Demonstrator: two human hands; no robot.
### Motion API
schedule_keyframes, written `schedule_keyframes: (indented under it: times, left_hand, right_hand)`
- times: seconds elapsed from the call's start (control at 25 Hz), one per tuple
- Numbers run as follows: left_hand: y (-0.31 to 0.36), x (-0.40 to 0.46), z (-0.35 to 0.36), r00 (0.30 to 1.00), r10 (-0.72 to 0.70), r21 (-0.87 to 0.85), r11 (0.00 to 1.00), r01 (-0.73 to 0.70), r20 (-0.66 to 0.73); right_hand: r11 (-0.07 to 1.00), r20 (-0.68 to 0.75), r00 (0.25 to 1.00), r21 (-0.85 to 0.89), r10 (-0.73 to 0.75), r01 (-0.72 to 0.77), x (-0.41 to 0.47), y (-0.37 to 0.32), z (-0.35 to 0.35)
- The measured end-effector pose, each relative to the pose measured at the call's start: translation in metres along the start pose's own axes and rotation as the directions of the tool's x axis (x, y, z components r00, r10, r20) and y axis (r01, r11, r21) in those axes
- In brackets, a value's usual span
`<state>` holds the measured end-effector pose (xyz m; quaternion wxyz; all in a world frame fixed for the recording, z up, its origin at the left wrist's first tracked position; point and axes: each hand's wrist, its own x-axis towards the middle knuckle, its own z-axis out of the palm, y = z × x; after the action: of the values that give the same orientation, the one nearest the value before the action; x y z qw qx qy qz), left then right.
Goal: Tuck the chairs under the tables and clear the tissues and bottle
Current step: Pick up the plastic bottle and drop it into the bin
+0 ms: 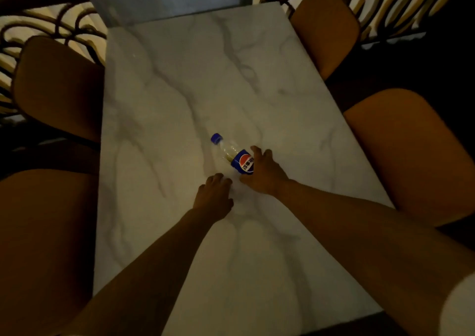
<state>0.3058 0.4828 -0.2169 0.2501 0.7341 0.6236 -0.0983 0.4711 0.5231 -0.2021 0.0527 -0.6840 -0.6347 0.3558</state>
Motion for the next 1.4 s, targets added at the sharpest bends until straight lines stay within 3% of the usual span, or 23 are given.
schedule_keyframes:
  times: [0.12,0.32,0.52,0.6,0.8,1.0,1.16,1.28,1.4]
  left_hand:
    - [0.043,-0.015,0.008,0.999,0.045,0.016,0.999,-0.045,0.012]
    - [0.129,-0.038,0.027,0.979,0.198,0.14,0.969,-0.204,0.052]
    - [0.215,-0.072,0.071,0.927,0.363,0.222,0.9,-0.376,0.096]
    - [0.246,-0.087,0.091,0.896,0.427,0.237,0.864,-0.444,0.123]
    - [0.301,-0.12,0.143,0.777,0.608,0.298,0.72,-0.626,0.163]
    - [0.332,-0.122,0.178,0.668,0.72,0.35,0.587,-0.73,0.187]
    - [0.346,-0.091,0.191,0.571,0.792,0.383,0.469,-0.796,0.218]
    - [0.334,-0.076,0.197,0.462,0.873,0.4,0.373,-0.837,0.153]
    - [0.327,-0.067,0.206,0.396,0.916,0.343,0.351,-0.871,0.068]
  right_hand:
    - [0.997,-0.066,0.998,0.078,-0.006,0.011,-0.034,0.032,-0.02]
    - [0.961,-0.199,0.968,0.257,0.154,-0.1,-0.1,0.095,-0.054]
    - [0.904,-0.317,0.929,0.426,0.191,-0.041,-0.196,0.172,-0.062]
    - [0.847,-0.351,0.897,0.529,0.269,-0.047,-0.237,0.206,-0.063]
    - [0.759,-0.409,0.774,0.637,0.483,-0.136,-0.332,0.299,-0.059]
    - [0.702,-0.402,0.747,0.702,0.53,-0.121,-0.383,0.369,-0.019]
    - [0.63,-0.315,0.737,0.753,0.598,-0.189,-0.383,0.408,0.042]
    - [0.566,-0.249,0.704,0.783,0.665,-0.258,-0.36,0.429,0.09]
    - [0.508,-0.193,0.667,0.801,0.72,-0.317,-0.331,0.448,0.133]
